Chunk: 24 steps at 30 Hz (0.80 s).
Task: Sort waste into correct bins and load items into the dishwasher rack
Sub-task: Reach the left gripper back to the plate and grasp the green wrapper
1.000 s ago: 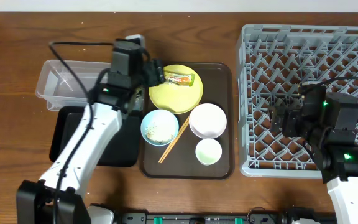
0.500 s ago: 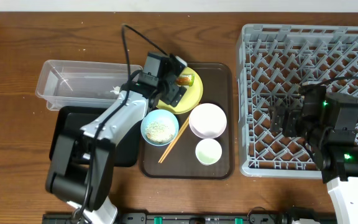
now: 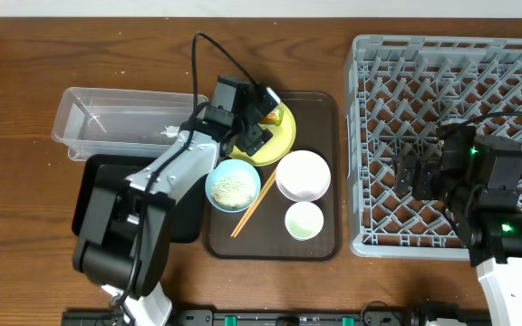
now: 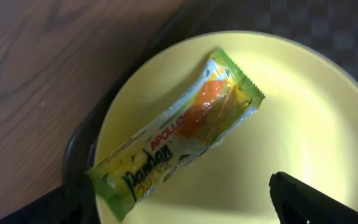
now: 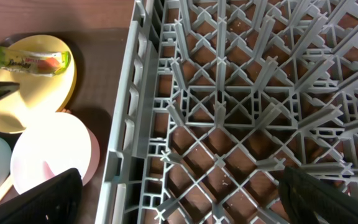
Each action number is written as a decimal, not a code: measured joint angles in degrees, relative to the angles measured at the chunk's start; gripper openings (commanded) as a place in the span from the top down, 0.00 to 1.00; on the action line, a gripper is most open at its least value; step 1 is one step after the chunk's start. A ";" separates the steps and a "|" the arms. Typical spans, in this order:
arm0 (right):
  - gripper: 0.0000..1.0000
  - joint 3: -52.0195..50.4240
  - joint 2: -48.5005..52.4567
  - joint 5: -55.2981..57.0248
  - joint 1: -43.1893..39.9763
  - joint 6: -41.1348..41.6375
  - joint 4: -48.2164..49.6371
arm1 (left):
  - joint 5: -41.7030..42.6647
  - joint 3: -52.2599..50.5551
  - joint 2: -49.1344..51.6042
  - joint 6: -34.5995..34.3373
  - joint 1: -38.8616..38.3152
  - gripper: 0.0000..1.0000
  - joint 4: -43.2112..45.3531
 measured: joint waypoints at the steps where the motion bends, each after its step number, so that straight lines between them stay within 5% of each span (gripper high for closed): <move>1: 0.01 0.00 0.00 -0.02 0.00 0.00 -0.15 | 0.00 0.00 0.90 1.40 0.00 0.09 0.72; 17: 0.01 0.00 0.00 0.00 0.00 0.00 -1.03 | -1.05 0.09 8.55 9.29 0.00 0.14 13.25; 19: 0.01 0.00 0.00 0.00 0.00 0.02 -1.07 | -1.14 0.20 8.57 9.49 0.00 0.23 13.27; 24: 0.01 0.00 0.00 0.00 0.00 0.02 -1.18 | -1.22 0.20 9.27 9.90 0.00 0.71 13.05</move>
